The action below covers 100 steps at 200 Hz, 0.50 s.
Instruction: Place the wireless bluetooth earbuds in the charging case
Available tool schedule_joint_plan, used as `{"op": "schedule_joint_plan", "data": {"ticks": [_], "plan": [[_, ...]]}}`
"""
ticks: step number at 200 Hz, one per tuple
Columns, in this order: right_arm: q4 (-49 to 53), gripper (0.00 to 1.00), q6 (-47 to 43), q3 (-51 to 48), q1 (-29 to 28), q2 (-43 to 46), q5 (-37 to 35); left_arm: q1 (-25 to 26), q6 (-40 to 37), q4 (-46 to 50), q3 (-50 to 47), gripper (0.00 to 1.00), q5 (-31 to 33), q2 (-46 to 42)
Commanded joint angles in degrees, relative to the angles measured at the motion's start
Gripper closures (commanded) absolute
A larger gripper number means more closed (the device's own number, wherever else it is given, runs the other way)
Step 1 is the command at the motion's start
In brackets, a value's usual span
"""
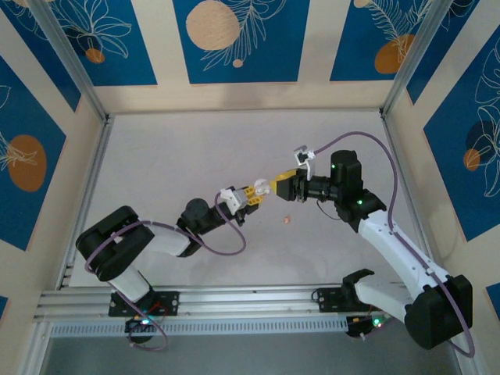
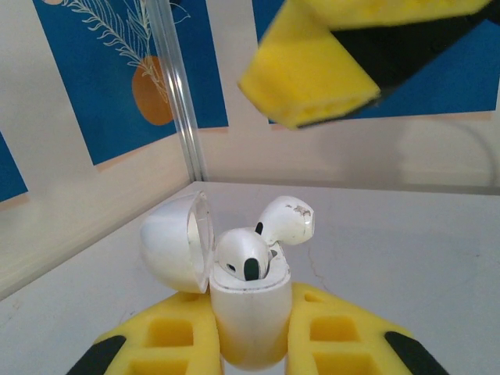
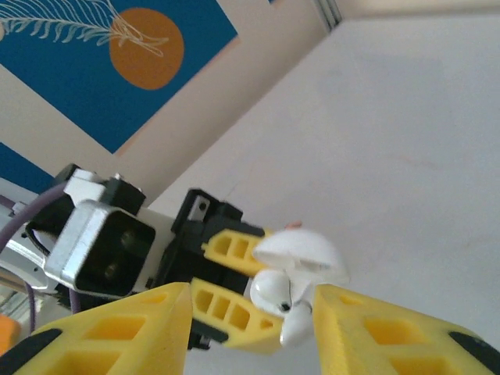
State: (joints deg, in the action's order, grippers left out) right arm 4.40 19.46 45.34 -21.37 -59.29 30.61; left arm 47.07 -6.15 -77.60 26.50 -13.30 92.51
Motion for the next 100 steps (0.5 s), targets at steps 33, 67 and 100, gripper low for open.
{"op": "schedule_joint_plan", "data": {"ticks": [33,67,100], "plan": [[9.1,0.55,2.4,3.7,-1.6,-4.3,2.7,0.6,-0.7,-3.0,-0.5,0.87,0.4,-1.2],[9.0,0.54,2.3,3.7,-2.1,-5.1,2.4,0.6,-0.7,-3.0,-0.6,0.87,0.5,-1.4],[9.9,0.54,1.9,3.8,-2.1,-5.8,0.9,0.6,-0.7,-3.0,-0.5,0.87,0.4,-1.4]]}}
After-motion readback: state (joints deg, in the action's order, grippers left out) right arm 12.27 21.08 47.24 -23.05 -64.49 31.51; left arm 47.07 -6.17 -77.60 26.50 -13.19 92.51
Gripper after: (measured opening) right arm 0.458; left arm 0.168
